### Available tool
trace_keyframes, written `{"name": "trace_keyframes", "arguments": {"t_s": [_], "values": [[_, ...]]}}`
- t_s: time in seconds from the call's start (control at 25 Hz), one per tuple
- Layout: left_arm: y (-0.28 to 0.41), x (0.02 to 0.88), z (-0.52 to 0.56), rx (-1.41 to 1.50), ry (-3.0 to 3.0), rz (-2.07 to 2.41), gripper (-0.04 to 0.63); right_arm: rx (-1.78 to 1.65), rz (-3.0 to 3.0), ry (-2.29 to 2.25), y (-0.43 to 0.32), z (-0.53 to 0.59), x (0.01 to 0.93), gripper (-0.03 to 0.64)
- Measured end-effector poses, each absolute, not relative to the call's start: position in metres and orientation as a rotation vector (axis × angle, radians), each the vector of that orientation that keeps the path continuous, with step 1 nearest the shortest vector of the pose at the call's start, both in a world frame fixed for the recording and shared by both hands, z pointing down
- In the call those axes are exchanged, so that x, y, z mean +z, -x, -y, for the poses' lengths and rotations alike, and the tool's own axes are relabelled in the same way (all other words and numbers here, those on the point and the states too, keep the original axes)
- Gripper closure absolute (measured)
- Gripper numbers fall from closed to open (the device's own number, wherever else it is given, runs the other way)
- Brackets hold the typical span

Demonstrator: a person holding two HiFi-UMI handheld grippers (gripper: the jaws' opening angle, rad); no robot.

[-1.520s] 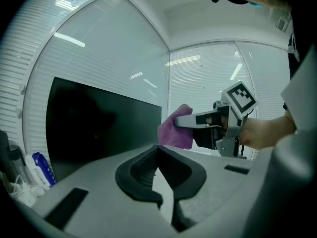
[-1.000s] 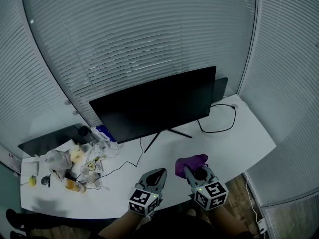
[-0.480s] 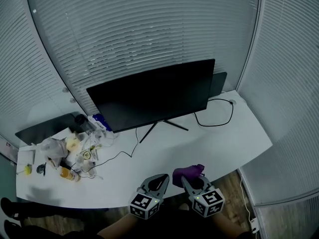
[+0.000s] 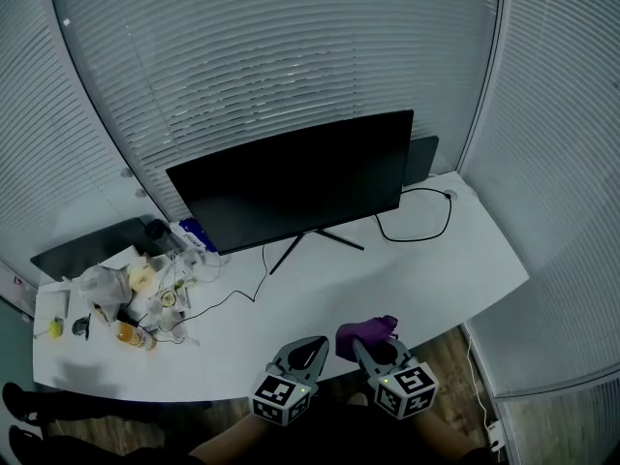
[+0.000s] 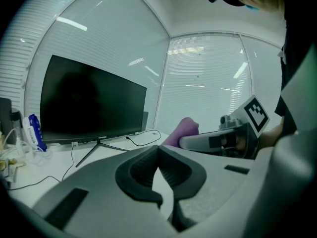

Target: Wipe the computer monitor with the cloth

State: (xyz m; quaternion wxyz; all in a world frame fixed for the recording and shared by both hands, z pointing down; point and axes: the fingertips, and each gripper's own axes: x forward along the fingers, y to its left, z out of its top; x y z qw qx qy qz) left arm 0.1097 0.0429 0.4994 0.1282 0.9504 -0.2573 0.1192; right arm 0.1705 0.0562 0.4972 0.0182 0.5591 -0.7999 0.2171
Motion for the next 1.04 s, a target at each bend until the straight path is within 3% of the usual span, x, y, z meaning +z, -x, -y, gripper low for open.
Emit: {"name": "trace_keyframes", "arguments": {"t_s": [1.04], "values": [[-0.1128, 0.5012, -0.0423, 0.363, -2.777, 0.722, 0.591, 0.699, 2.471, -1.73, -0.1698, -0.0553, 0.5033, 0.557]]}}
